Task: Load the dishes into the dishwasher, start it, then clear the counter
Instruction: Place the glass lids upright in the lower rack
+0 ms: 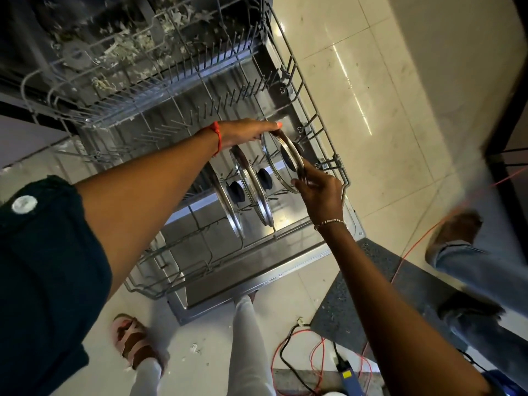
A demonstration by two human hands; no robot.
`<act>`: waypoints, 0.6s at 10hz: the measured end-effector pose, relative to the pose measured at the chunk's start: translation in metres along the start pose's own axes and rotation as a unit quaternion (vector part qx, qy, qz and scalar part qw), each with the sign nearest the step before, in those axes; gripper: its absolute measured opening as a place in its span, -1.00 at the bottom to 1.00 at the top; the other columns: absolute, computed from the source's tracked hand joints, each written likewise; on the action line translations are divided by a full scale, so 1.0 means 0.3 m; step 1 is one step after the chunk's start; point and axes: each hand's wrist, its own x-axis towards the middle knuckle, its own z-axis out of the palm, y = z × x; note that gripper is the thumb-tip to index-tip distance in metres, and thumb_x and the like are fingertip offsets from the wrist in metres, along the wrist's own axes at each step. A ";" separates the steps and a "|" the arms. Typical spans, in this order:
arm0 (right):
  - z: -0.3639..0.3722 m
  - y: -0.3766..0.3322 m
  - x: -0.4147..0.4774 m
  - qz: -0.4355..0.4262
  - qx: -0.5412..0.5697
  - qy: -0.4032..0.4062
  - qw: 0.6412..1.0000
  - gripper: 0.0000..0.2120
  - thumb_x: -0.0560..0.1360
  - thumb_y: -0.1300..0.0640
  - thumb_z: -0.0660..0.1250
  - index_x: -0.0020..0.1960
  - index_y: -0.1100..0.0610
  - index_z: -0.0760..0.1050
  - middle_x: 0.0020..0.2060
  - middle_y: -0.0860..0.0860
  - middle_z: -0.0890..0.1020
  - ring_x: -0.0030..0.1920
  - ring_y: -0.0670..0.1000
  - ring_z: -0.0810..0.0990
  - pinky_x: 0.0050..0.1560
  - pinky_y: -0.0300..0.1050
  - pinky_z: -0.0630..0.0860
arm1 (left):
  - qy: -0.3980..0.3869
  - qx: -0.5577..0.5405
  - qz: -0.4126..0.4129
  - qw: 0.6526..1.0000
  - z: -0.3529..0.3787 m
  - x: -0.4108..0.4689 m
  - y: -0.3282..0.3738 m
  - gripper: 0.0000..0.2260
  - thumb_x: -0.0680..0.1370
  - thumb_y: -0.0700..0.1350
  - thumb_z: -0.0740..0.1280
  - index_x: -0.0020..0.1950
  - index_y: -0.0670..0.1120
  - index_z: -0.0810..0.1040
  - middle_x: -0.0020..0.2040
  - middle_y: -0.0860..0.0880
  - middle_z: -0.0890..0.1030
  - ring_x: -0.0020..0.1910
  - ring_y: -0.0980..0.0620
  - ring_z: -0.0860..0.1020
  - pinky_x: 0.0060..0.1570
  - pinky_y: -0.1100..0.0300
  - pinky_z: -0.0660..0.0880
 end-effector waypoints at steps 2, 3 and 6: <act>0.046 0.075 -0.045 -0.015 -0.058 -0.041 0.997 -0.69 0.45 0.30 0.37 0.18 0.26 0.53 -0.08 0.13 0.67 -0.14 -0.08 0.57 -0.04 -0.47 0.42 | 0.000 0.103 0.006 0.995 0.016 -0.017 0.031 -0.45 0.52 0.01 0.14 0.38 -0.33 0.25 0.42 -0.28 0.25 0.43 -0.23 0.20 0.23 0.30 0.22; 0.073 0.074 -0.045 -0.013 -0.055 -0.029 0.998 -0.71 0.45 0.31 0.35 0.18 0.25 0.53 -0.06 0.14 0.67 -0.12 -0.03 0.61 -0.01 -0.37 0.41 | 0.022 0.109 -0.001 0.994 0.033 0.045 -0.025 -0.52 0.55 0.15 0.18 0.34 -0.13 0.39 0.39 -0.12 0.37 0.39 -0.11 0.30 0.34 0.07 0.20; 0.110 0.066 0.025 -0.007 -0.156 -0.065 0.986 -0.59 0.48 0.20 0.33 0.33 0.13 0.40 0.02 0.14 0.64 0.01 0.13 0.60 0.02 0.08 0.55 | 0.051 0.157 0.030 0.986 0.019 0.064 -0.063 -0.57 0.60 0.13 0.08 0.32 -0.11 0.43 0.34 -0.10 0.42 0.30 -0.08 0.37 0.24 0.11 0.27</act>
